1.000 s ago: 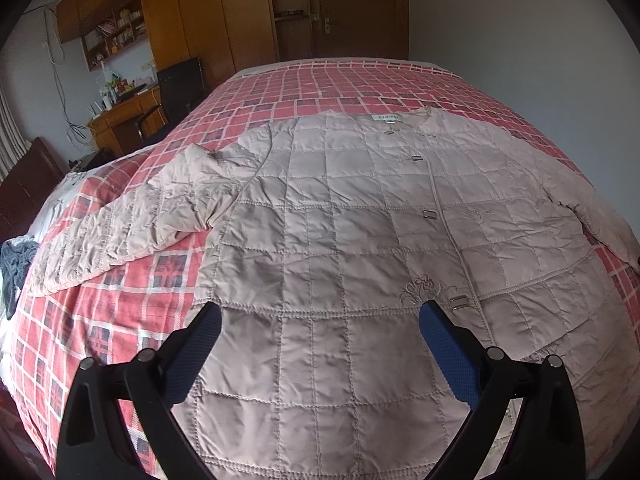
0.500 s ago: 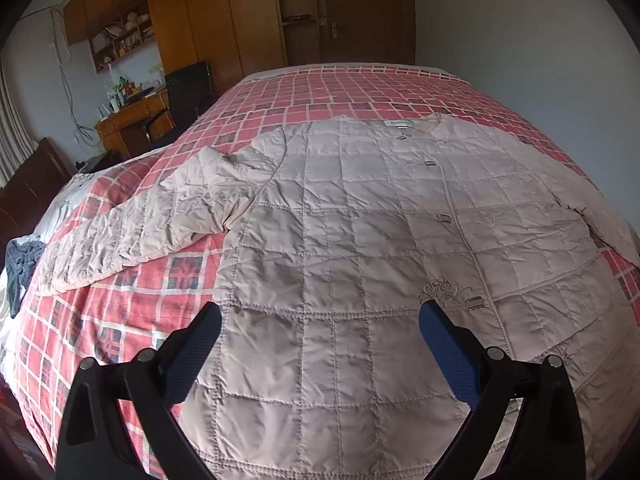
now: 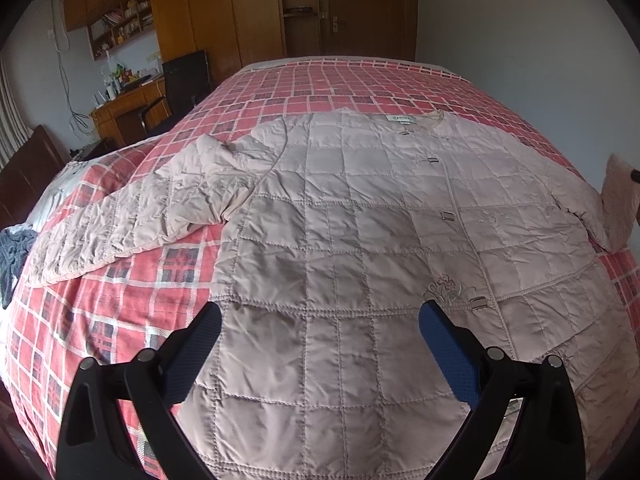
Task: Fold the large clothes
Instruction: 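Fold the held sleeve across the jacket body with the right gripper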
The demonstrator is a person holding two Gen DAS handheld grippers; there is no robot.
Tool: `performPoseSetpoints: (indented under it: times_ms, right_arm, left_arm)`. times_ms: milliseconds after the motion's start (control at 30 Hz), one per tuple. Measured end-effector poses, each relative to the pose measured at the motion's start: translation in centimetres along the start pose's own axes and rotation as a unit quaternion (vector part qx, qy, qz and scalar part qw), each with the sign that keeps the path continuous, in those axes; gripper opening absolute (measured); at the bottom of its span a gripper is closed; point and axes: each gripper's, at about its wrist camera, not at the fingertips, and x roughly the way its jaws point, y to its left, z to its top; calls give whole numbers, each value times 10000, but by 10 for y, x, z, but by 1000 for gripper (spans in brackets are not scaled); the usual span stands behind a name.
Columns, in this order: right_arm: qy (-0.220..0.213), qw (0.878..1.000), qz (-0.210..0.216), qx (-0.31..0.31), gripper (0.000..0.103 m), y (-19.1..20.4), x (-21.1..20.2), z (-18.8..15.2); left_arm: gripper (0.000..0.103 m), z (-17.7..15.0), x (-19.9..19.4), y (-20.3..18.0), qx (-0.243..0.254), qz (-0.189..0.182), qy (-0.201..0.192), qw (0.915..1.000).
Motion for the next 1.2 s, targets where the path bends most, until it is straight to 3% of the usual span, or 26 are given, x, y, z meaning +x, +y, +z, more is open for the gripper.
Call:
performPoseSetpoints:
  times_ms: [167,333,667,700,767,867,967,1033,1133,1200]
  right_arm:
    - [213,9927,574,-1035,5,87,22,-10]
    - [567,9755,858,-1944,5,162,48,-38]
    - [1375,9390,1434,-2808,9,241,98,-108]
    - [1485,9343,1503,-2870,12,245,102,-114]
    - [1650,9281,1501,-2980,30,249,105,-124]
    - [1816,9197,1680,-3049,47,242,94,-130]
    - [1924,9147,1979,-2952,51,226,70,-129]
    - [1739,9176,2018,-2952,50,208,45,-126]
    - [1379,9311,1886,-2803,54,180,14,-114]
    - [1135,9416,1772,-2629,54,160,-4,-105]
  left_arm:
    - [99,4,3,8,-144,-123,86,9998]
    - [99,12,8,19,-323,-278,175,9989]
    - [99,41,27,45,-802,-776,488,9926]
    - [99,44,30,45,-811,-813,519,9920]
    - [99,50,36,44,-815,-908,626,9906]
    - [99,58,45,39,-781,-1101,814,9875]
    - [99,68,50,27,-717,-1322,911,9844]
    - [99,75,54,13,-649,-1537,1003,9809]
    - [99,85,63,-22,-329,-1965,1186,9728]
    - [99,89,73,-50,-103,-2354,1398,9617]
